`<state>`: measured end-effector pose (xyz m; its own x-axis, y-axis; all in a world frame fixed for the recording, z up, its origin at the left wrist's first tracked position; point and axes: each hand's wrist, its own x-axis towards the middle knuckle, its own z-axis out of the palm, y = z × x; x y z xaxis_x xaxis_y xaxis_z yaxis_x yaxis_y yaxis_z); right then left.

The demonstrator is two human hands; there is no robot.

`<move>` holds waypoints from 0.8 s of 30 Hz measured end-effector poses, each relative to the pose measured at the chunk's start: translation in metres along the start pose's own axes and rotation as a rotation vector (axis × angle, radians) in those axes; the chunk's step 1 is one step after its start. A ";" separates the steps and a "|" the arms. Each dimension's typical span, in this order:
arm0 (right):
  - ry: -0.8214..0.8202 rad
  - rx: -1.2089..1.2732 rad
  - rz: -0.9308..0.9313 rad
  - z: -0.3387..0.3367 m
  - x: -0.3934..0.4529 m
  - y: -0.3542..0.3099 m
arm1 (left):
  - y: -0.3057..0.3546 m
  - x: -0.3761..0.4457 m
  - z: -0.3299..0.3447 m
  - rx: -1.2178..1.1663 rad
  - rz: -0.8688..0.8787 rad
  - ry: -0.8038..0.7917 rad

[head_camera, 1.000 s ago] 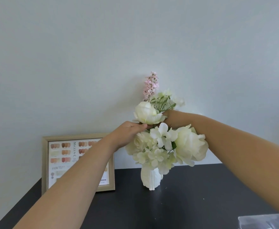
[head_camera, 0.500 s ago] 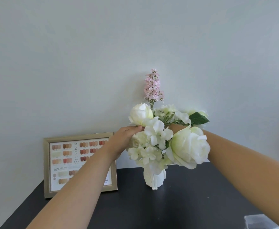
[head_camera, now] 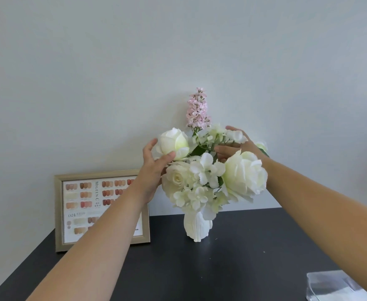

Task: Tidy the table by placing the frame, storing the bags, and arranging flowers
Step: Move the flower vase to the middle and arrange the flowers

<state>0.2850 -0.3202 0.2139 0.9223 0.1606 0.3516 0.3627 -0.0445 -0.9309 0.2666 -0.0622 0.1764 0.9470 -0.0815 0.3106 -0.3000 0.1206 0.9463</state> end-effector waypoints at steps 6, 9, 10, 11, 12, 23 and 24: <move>-0.018 -0.092 -0.062 0.003 -0.003 -0.024 | 0.031 0.011 -0.005 0.515 0.128 -0.043; 0.033 -0.160 -0.051 0.004 -0.001 -0.036 | 0.042 0.016 0.000 0.740 0.209 0.016; 0.049 -0.195 -0.062 0.005 0.001 -0.040 | 0.045 0.017 0.003 0.809 0.260 0.035; 0.056 -0.210 -0.065 0.006 0.002 -0.042 | 0.047 0.018 0.007 0.878 0.319 0.053; 0.058 -0.206 -0.064 0.008 0.003 -0.045 | 0.049 0.020 0.012 0.947 0.380 0.073; -0.001 -0.508 -0.054 0.012 0.016 -0.054 | 0.040 0.023 0.024 1.179 0.233 0.036; 0.002 -0.543 -0.068 0.013 0.017 -0.055 | 0.040 0.022 0.020 1.116 0.205 0.032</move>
<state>0.2793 -0.3026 0.2697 0.8945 0.1792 0.4095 0.4377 -0.5371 -0.7211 0.2726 -0.0793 0.2229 0.8661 -0.1346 0.4813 -0.3691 -0.8215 0.4345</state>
